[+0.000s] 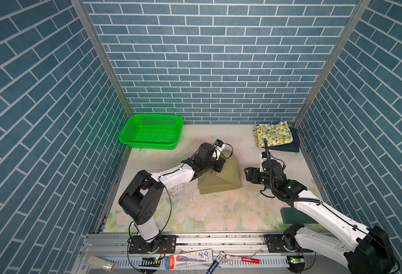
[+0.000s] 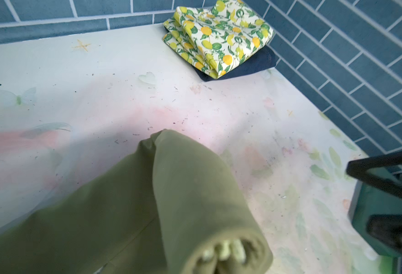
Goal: Fold and stack skirts
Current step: Smooth out the skirt at the center of the table.
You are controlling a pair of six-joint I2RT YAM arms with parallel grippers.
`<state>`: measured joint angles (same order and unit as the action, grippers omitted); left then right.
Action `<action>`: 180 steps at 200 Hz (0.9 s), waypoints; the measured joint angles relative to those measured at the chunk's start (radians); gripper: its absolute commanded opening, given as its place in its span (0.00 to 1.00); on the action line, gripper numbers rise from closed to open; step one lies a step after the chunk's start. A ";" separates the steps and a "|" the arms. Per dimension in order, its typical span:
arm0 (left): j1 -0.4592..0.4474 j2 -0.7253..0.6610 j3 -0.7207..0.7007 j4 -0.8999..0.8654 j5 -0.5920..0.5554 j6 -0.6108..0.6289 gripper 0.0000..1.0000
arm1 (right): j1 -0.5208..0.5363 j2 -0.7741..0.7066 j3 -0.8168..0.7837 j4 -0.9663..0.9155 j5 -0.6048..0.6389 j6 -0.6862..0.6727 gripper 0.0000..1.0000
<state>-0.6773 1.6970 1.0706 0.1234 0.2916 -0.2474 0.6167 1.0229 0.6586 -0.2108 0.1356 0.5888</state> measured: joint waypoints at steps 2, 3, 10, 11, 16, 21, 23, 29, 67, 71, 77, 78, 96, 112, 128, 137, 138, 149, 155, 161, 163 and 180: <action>0.001 -0.002 0.001 -0.002 0.003 -0.005 0.00 | 0.000 0.000 0.000 0.000 0.000 0.000 0.80; 0.002 -0.002 0.002 -0.005 0.006 -0.010 0.00 | 0.000 0.000 0.000 -0.001 0.000 -0.001 0.80; 0.004 -0.006 0.003 -0.016 0.018 -0.032 0.00 | 0.000 0.001 0.000 -0.005 0.000 -0.003 0.80; 0.005 -0.006 0.003 -0.017 0.019 -0.034 0.00 | 0.000 0.001 0.000 -0.006 0.000 -0.003 0.79; 0.008 -0.010 0.002 -0.031 0.026 -0.052 0.00 | 0.000 0.001 0.000 -0.009 0.000 -0.003 0.79; 0.013 -0.012 0.002 -0.043 0.033 -0.069 0.00 | 0.000 0.001 0.000 -0.012 0.000 -0.003 0.79; 0.015 -0.013 0.002 -0.047 0.035 -0.076 0.00 | 0.000 0.001 0.000 -0.013 0.000 -0.003 0.80; 0.023 -0.016 -0.002 -0.058 0.045 -0.096 0.00 | 0.000 0.001 0.000 -0.017 0.000 -0.003 0.79; 0.092 -0.066 -0.082 -0.076 0.075 -0.216 0.00 | 0.000 0.006 0.000 -0.028 0.000 -0.003 0.79; 0.100 -0.072 -0.095 -0.077 0.077 -0.229 0.00 | 0.000 0.009 0.000 -0.029 0.000 -0.004 0.79; 0.111 -0.079 -0.112 -0.077 0.079 -0.242 0.00 | 0.000 0.014 0.000 -0.029 -0.001 -0.003 0.80; 0.113 -0.079 -0.114 -0.076 0.079 -0.244 0.00 | 0.000 0.015 0.000 -0.029 -0.001 -0.003 0.79; 0.153 -0.083 -0.169 -0.058 0.100 -0.286 0.00 | 0.000 0.031 0.000 -0.030 -0.002 -0.003 0.79; 0.200 -0.081 -0.227 -0.035 0.118 -0.320 0.00 | 0.000 0.039 0.001 -0.036 -0.005 -0.003 0.79; 0.242 -0.066 -0.268 -0.010 0.136 -0.347 0.00 | 0.000 0.043 0.002 -0.042 -0.008 -0.003 0.79; 0.263 -0.047 -0.285 0.016 0.148 -0.363 0.00 | 0.000 0.047 0.002 -0.043 -0.010 -0.003 0.79; 0.264 -0.046 -0.286 0.018 0.149 -0.364 0.00 | 0.000 0.047 0.002 -0.043 -0.010 -0.003 0.79; 0.282 -0.019 -0.304 0.044 0.158 -0.377 0.00 | 0.000 0.051 0.003 -0.045 -0.011 -0.003 0.79; 0.288 -0.007 -0.310 0.055 0.162 -0.381 0.00 | 0.000 0.055 0.003 -0.045 -0.013 -0.003 0.79; 0.293 0.009 -0.314 0.065 0.166 -0.386 0.00 | 0.000 0.060 0.004 -0.046 -0.014 -0.003 0.79; 0.295 0.017 -0.314 0.071 0.168 -0.389 0.00 | 0.000 0.063 0.004 -0.046 -0.015 -0.003 0.78; 0.304 0.059 -0.319 0.103 0.182 -0.401 0.00 | 0.000 0.076 0.004 -0.048 -0.019 -0.003 0.78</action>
<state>-0.3733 1.7561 0.7517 0.2268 0.4740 -0.6483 0.6167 1.0992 0.6628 -0.2584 0.1162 0.5854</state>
